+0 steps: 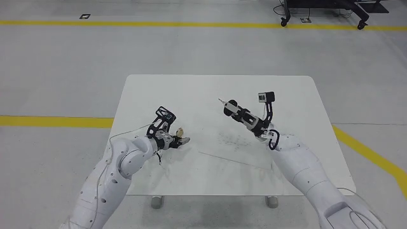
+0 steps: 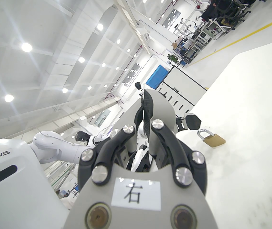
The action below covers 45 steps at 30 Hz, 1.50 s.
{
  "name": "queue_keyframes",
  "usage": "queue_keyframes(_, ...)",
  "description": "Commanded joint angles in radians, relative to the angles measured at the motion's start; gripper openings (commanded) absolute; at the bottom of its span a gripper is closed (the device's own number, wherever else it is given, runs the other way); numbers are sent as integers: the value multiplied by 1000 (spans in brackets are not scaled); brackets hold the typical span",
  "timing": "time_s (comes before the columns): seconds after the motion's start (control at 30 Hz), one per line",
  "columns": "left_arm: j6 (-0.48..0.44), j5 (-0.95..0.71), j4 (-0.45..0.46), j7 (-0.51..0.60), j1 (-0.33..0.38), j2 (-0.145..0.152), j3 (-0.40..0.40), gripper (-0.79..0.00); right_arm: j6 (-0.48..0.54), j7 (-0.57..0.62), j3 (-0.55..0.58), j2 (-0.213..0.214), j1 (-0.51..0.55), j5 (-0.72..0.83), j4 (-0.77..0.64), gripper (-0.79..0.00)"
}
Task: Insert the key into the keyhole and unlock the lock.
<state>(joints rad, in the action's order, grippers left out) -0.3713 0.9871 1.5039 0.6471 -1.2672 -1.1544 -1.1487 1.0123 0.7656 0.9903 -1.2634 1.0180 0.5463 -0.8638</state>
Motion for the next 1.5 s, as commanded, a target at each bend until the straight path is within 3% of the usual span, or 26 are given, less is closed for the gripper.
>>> queue_keyframes(0.0, 1, 5, -9, 3, 8, -1, 8, -394, 0, 0, 0, 0, 0, 0, 0, -785)
queue_keyframes(0.17, 13, -11, -31, 12, 25, -4, 20, -471, 0, 0, 0, 0, 0, 0, 0, -785)
queue_keyframes(0.53, 63, -16, -82, 8, 69, -18, 66, -496, 0, 0, 0, 0, 0, 0, 0, -785)
queue_keyframes(0.57, 67, -15, -87, 9, 72, -19, 71, -539, 0, 0, 0, 0, 0, 0, 0, -785)
queue_keyframes(0.6, 72, -12, -90, 11, 76, -21, 75, -637, 0, 0, 0, 0, 0, 0, 0, -785)
queue_keyframes(0.63, 76, -10, -92, 12, 79, -21, 79, -785, 0, 0, 0, 0, 0, 0, 0, -785)
queue_keyframes(1.1, 143, -18, -99, 10, 69, -21, 63, -785, 0, 0, 0, 0, 0, 0, 0, -785)
queue_keyframes(1.2, 160, -51, -98, -36, 69, -25, 56, -785, 0, 0, 0, 0, 0, 0, 0, -785)
queue_keyframes(1.33, 138, -290, -94, -133, 43, -32, -3, -785, 0, 0, 0, 0, 0, 0, 0, -785)
queue_keyframes(1.47, 51, -631, -132, -102, 23, -35, -69, -785, 0, 0, 0, 0, 0, 0, 0, -785)
